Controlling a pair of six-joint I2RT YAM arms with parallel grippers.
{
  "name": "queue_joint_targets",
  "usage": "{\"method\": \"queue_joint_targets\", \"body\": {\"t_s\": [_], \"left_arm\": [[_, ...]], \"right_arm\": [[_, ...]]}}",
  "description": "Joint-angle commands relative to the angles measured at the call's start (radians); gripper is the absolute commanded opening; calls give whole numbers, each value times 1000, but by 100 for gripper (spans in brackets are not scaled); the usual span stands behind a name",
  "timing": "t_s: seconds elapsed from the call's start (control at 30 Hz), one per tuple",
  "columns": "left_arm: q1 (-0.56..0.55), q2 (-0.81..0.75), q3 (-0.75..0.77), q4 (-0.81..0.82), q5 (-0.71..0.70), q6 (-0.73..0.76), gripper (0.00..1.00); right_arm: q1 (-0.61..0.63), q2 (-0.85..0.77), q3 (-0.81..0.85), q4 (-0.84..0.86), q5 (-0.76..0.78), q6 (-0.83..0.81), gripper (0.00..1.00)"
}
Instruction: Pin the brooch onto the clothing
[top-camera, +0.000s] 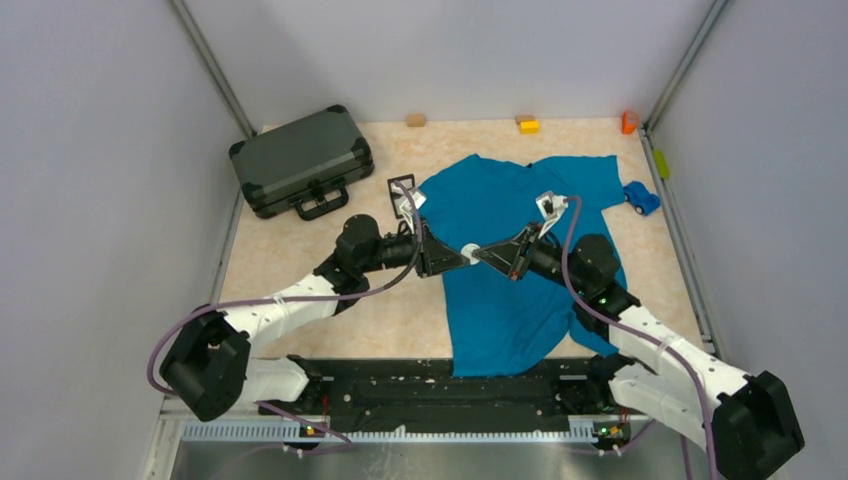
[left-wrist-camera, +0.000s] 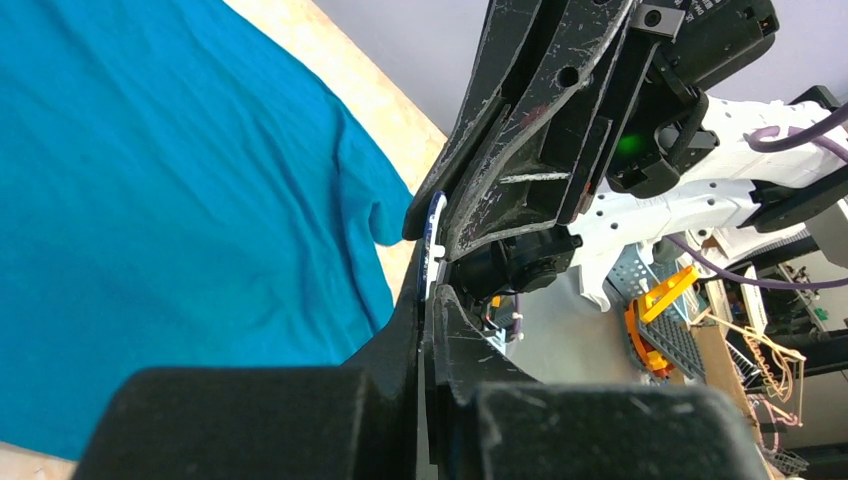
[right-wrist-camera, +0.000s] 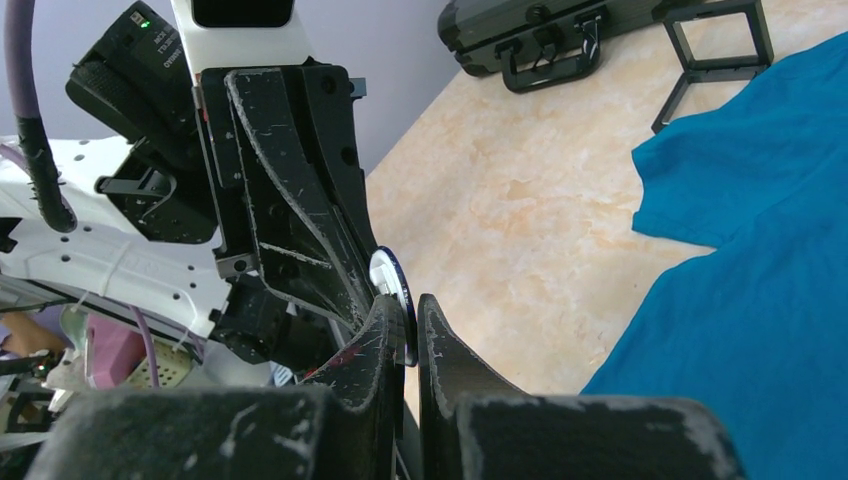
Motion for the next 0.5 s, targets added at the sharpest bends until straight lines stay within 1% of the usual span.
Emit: {"method": "queue_joint_targets", "body": {"t_s": [0.0, 0.47], "left_arm": [[-48, -21, 55, 153, 147, -28, 0], [-49, 8, 71, 167, 145, -52, 0]], "right_arm": [[-13, 64, 18, -136, 109, -83, 0], [-14, 104, 48, -228, 117, -165, 1]]}}
